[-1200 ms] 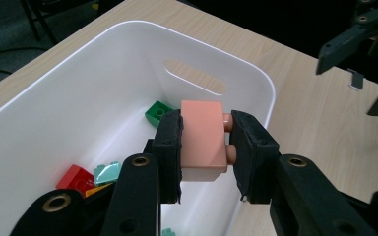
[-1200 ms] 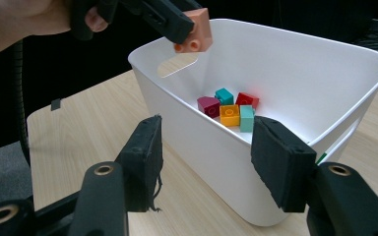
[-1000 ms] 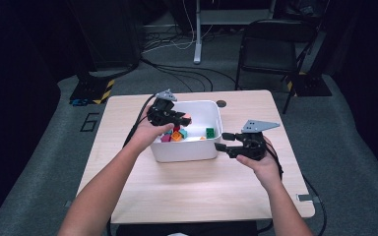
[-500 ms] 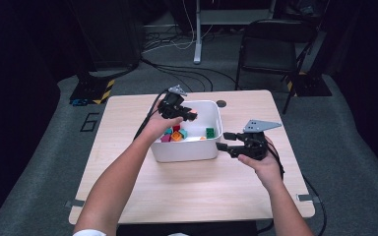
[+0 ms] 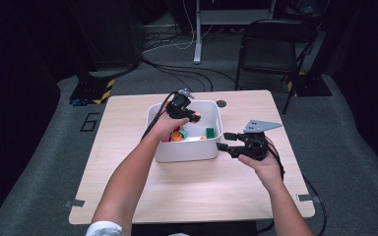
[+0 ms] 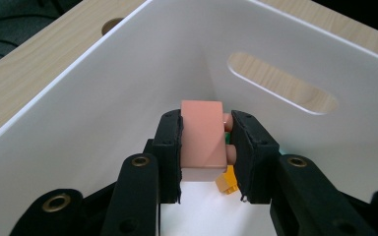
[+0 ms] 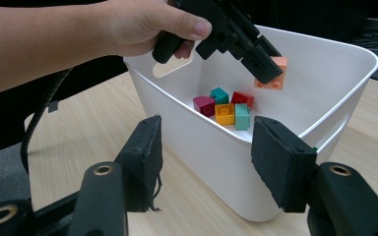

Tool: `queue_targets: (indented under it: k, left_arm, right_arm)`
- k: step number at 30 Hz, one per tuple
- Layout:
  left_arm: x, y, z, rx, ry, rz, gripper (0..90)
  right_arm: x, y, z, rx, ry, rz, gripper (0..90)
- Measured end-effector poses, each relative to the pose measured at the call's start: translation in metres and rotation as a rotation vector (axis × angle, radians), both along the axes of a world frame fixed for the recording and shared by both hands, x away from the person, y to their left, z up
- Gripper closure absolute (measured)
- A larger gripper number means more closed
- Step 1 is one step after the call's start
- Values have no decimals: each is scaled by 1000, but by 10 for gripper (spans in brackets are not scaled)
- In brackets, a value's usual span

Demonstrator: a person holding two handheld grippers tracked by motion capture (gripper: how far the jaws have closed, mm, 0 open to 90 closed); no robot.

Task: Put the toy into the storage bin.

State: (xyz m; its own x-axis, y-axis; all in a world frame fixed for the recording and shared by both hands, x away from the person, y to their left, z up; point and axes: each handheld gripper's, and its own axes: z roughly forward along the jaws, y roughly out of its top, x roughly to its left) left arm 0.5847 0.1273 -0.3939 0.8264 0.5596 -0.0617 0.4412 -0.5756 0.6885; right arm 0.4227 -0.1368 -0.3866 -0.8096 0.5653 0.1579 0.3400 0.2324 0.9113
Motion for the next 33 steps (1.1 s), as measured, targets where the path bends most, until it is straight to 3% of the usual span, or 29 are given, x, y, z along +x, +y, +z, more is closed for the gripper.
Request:
queue_targets:
  k: [5,11,20,33]
  left_arm:
    - [3,2,-4,17,1,12,656]
    - [0,6,1,13,-7,28,541]
    - [-21,28,24,-13,-49,43,470]
    - [-56,76,59,-99,-101,98,437]
  right_arm:
    - [0,1,-1,-3,1,3,450]
    - [0,0,-1,-2,3,1,450]
    - [0,0,0,-6,0,-1,450]
    - [-1,0,1,-15,-4,-8,448]
